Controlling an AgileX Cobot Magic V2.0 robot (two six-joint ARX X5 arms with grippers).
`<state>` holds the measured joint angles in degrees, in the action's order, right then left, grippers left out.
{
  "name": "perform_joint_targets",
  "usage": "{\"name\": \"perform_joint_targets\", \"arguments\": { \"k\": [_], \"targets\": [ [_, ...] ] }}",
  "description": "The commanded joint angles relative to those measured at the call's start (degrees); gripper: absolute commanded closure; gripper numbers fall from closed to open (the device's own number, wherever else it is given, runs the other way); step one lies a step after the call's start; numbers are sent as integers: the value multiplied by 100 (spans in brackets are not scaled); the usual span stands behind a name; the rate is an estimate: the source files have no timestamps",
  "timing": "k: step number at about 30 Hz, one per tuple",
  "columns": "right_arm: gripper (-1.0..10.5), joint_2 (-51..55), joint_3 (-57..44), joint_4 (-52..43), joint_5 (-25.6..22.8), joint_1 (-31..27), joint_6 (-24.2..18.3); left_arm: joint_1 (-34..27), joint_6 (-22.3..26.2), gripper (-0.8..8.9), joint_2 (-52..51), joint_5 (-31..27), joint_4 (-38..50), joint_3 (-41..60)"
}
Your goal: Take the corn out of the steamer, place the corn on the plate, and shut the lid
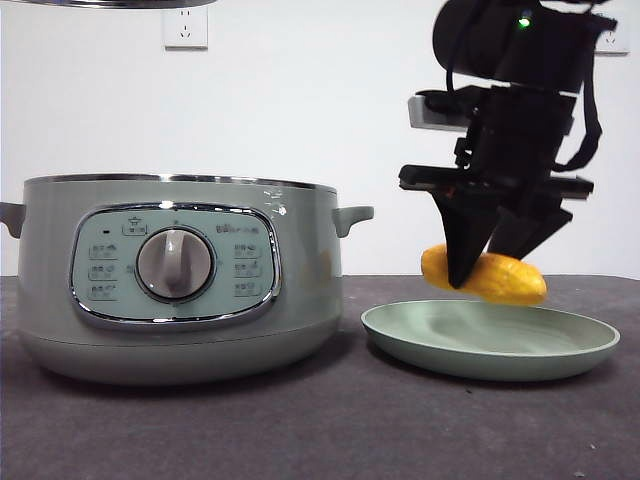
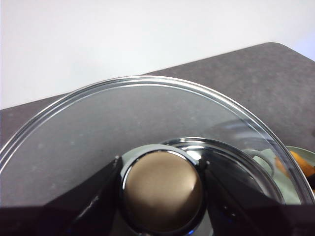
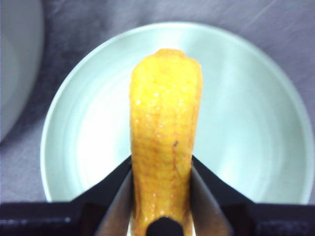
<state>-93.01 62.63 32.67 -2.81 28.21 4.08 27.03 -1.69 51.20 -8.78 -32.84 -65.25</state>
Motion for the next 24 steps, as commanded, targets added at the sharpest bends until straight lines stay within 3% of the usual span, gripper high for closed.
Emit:
{"name": "perform_joint_targets", "arguments": {
  "k": [1, 6, 11, 18, 24],
  "targets": [
    [963, -142, -87, -101, 107, -90, 31, -2, -72, 822, -15, 9, 291, -72],
    [962, -339, -87, -111, 168, -260, 2, -2, -120, 822, 7, 28, 326, -72],
    [956, -555, -87, -33, 535, -391, -33, -2, -127, 822, 7, 28, 323, -72],
    [677, -590, -87, 35, 527, -415, 7, -2, -131, 822, 44, 203, 323, -72],
    [533, -588, -87, 87, 520, -415, 57, -2, -129, 822, 232, 323, 326, -72]
  ]
}}
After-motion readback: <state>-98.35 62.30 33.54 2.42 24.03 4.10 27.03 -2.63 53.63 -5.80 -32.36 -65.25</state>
